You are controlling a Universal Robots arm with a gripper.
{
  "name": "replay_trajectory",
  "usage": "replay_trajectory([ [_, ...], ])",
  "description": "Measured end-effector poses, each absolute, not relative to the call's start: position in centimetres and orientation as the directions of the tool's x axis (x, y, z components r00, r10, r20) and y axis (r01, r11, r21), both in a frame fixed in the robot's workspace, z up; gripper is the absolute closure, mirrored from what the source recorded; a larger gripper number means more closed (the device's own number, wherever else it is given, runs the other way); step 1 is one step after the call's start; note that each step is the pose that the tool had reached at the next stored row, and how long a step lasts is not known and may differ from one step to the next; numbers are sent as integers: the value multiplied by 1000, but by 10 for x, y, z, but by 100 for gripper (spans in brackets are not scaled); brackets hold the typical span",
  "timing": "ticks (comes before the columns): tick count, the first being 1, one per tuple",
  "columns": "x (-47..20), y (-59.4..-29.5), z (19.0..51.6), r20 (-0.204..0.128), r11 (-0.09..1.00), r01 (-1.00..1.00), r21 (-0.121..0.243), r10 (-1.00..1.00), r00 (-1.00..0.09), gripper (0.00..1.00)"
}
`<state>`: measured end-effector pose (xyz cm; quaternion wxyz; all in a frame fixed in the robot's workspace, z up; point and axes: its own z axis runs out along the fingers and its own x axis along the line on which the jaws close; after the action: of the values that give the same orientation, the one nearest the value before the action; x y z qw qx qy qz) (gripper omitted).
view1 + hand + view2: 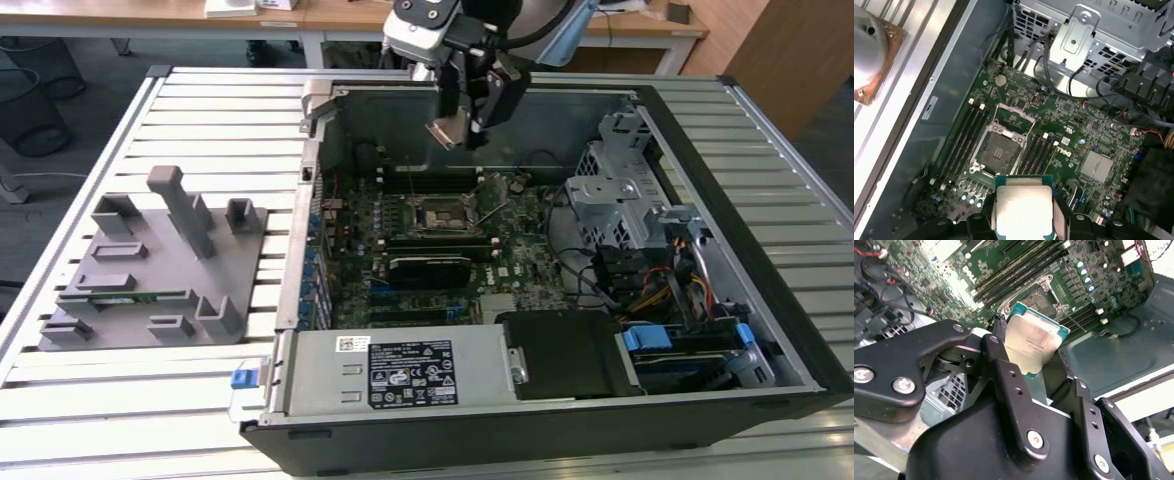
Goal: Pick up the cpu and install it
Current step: 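Place the cpu into insertion slot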
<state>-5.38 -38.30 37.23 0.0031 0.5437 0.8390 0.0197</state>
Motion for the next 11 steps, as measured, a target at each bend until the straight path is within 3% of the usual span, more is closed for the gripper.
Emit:
replay_trajectory([
  [11, -54, -381, 364, 17, 288, 957, 37, 957, -289, 46],
])
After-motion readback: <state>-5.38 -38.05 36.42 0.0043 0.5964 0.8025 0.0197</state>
